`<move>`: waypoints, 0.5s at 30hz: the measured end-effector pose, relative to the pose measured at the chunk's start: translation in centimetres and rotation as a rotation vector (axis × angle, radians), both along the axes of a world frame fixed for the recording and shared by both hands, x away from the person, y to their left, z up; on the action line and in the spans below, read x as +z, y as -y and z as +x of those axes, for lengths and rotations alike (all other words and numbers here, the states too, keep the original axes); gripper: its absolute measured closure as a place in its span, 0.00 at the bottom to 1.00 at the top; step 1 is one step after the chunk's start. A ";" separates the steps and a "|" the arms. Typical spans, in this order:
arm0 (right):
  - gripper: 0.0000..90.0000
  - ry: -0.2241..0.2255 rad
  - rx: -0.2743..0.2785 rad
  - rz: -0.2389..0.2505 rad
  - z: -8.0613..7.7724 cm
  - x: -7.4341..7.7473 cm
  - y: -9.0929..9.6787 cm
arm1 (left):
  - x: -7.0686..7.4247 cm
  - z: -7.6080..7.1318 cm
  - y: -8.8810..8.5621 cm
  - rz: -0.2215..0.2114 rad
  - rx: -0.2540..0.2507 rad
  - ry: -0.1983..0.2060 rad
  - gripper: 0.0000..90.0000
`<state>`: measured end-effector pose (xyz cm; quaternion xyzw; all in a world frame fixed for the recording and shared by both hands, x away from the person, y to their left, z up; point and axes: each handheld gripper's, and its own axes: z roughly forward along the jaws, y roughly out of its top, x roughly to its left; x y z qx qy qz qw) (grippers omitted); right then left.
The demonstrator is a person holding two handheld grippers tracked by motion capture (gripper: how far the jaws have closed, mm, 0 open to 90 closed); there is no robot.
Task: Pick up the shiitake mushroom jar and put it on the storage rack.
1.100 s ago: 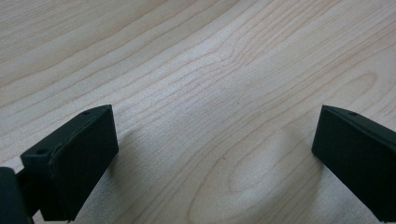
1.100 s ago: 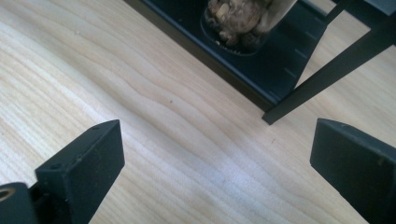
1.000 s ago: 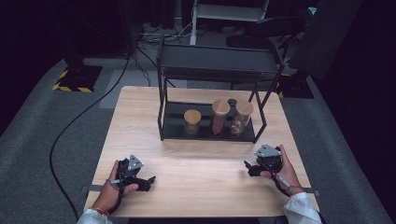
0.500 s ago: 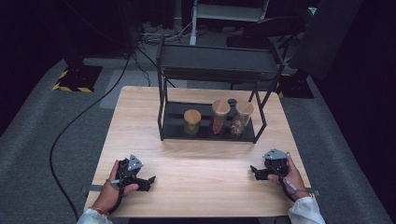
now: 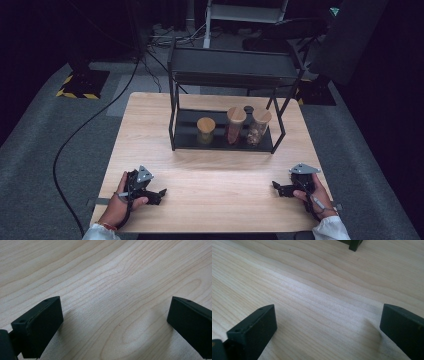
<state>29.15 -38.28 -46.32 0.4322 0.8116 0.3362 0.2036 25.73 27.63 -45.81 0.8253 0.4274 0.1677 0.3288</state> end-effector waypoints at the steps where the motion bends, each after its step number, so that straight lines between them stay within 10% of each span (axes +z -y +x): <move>1: 0.00 -0.006 -0.004 0.012 0.0 -0.1 0.2 | 0.0 0.0 0.0 -0.001 0.001 0.000 0.00; 15: 0.00 -0.017 0.004 0.028 -0.7 -0.2 1.4 | 0.0 0.1 0.1 0.001 -0.003 0.003 0.00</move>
